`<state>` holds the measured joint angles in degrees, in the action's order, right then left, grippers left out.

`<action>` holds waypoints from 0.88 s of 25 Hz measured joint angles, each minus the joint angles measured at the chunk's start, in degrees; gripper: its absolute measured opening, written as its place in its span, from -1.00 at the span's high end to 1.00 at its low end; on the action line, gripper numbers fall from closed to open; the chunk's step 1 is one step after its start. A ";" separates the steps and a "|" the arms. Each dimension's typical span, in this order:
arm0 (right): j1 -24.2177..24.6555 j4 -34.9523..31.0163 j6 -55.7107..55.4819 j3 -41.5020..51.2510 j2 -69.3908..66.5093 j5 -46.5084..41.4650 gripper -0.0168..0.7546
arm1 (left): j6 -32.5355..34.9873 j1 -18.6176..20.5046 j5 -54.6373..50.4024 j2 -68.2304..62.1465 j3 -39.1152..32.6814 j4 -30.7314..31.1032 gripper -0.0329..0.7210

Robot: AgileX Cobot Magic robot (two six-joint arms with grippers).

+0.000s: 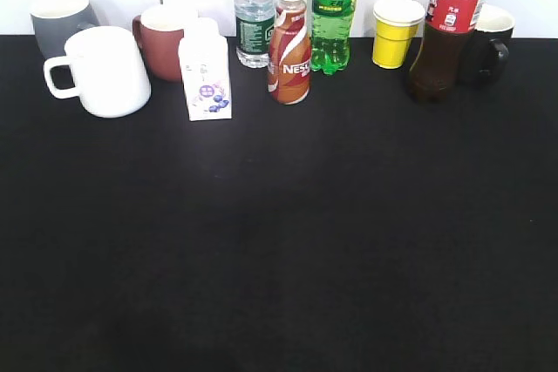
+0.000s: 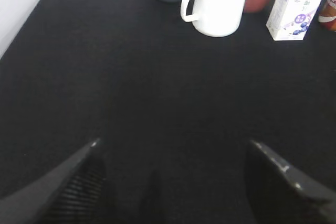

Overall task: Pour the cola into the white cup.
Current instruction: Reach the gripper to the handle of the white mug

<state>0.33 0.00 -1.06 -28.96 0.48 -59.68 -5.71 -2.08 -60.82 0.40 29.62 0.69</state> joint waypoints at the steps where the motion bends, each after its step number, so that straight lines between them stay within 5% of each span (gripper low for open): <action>1: 0.00 0.00 0.00 0.00 0.00 0.00 -0.53 | 0.00 0.00 0.00 0.00 0.00 -0.30 -0.75; 10: 0.00 0.00 0.00 0.00 0.00 0.00 -0.53 | 0.00 0.00 1.90 0.00 0.87 -0.29 -0.45; 16: 0.00 0.00 0.00 0.00 0.00 0.00 -0.53 | 0.00 0.00 38.19 -12.82 -3.05 2.26 -0.43; 22: 0.00 0.00 0.00 0.00 0.00 0.00 -0.53 | 0.00 0.00 85.27 -49.40 -14.70 2.91 -0.36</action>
<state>0.33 0.00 -1.06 -28.96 0.48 -59.68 -5.71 -2.08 24.45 -49.01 14.92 3.60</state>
